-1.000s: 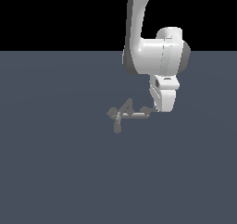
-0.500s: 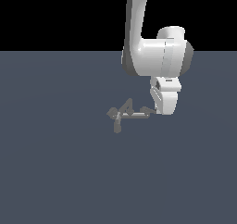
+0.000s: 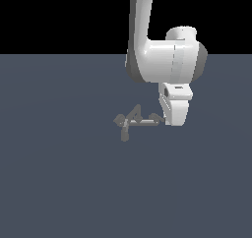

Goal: Turn on the faucet by rotating a designated handle.

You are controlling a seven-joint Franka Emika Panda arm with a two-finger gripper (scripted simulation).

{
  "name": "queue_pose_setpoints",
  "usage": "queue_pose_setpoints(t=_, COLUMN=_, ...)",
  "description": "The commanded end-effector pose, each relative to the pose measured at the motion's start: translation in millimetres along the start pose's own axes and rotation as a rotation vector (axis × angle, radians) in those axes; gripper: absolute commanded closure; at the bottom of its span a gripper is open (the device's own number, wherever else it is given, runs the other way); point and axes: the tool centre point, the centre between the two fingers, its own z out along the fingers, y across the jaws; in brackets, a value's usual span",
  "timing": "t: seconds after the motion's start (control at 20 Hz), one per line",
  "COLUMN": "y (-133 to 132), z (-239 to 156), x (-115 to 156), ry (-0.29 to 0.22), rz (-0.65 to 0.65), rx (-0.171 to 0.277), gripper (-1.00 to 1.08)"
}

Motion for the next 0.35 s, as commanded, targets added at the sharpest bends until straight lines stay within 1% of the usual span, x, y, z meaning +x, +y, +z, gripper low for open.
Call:
queue_pose_setpoints(t=0.0, y=-0.4, z=0.9, x=-17.8, ry=-0.005, rz=-0.013, rx=-0.003, gripper=1.08)
queue_pose_setpoints(t=0.25, y=-1.3, z=-0.7, x=-54.9, ry=-0.01, rz=-0.027, rx=-0.005, gripper=1.08)
queue_pose_setpoints(t=0.3, y=-1.3, z=-0.7, x=-54.9, ry=-0.01, rz=-0.027, rx=-0.005, gripper=1.08)
